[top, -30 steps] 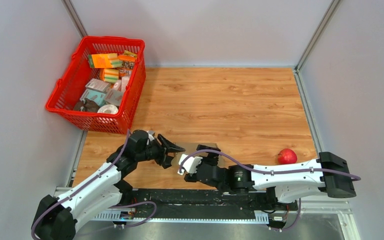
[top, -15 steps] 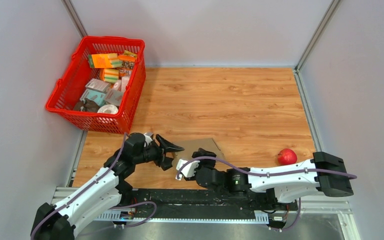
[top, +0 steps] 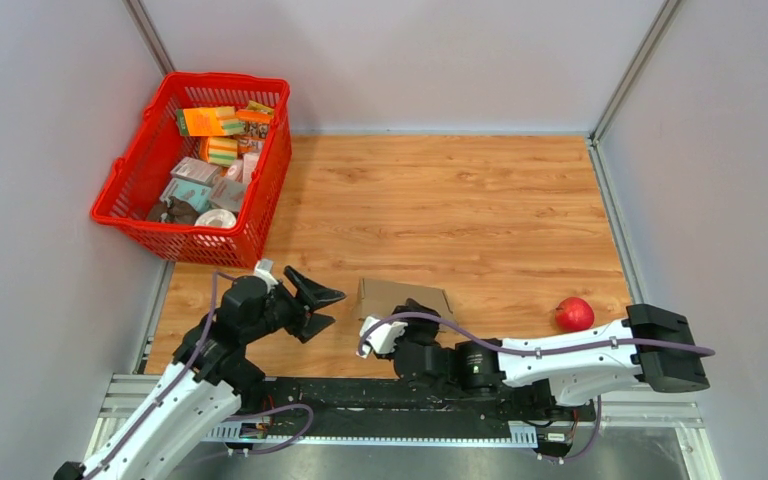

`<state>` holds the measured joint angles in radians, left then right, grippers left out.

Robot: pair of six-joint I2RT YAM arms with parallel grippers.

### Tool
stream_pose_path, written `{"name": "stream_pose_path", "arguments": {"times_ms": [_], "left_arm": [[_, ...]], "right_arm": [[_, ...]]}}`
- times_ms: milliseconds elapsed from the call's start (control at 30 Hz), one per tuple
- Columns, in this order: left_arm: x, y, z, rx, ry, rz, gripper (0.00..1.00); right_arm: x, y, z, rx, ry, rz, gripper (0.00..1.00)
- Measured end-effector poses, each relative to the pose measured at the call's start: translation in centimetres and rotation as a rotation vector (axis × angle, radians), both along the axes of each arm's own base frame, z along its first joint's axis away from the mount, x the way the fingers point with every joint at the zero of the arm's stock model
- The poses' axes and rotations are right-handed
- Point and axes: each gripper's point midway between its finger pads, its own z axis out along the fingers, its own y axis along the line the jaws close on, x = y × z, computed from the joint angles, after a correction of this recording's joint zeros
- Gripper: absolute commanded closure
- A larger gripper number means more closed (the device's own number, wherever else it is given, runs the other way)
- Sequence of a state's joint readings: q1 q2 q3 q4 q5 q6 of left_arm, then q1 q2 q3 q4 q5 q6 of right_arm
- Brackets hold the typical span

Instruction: Fold the paper box

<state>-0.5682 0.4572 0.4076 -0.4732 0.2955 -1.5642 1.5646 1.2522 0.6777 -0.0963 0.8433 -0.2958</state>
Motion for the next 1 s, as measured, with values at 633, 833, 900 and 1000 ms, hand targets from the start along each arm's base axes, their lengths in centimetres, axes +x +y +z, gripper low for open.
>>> {"name": "stream_pose_path", "arguments": {"times_ms": [633, 833, 900, 1000], "left_arm": [[1.2, 1.5, -0.4, 0.514, -0.653, -0.411, 0.5], [0.2, -0.1, -2.0, 0.631, -0.754, -0.629, 0.5], [0.5, -0.5, -1.4, 0.658, -0.814, -0.656, 0.49], [1.6, -0.9, -0.4, 0.694, -0.871, -0.656, 0.49]], "right_arm": [[1.4, -1.1, -4.7, 0.035, 0.713, -0.114, 0.61], [1.1, -0.6, -5.1, 0.05, 0.824, -0.101, 0.61], [1.3, -0.6, -5.0, 0.061, 0.843, -0.1, 0.61], [1.4, -0.6, -5.0, 0.07, 0.86, -0.098, 0.61]]}}
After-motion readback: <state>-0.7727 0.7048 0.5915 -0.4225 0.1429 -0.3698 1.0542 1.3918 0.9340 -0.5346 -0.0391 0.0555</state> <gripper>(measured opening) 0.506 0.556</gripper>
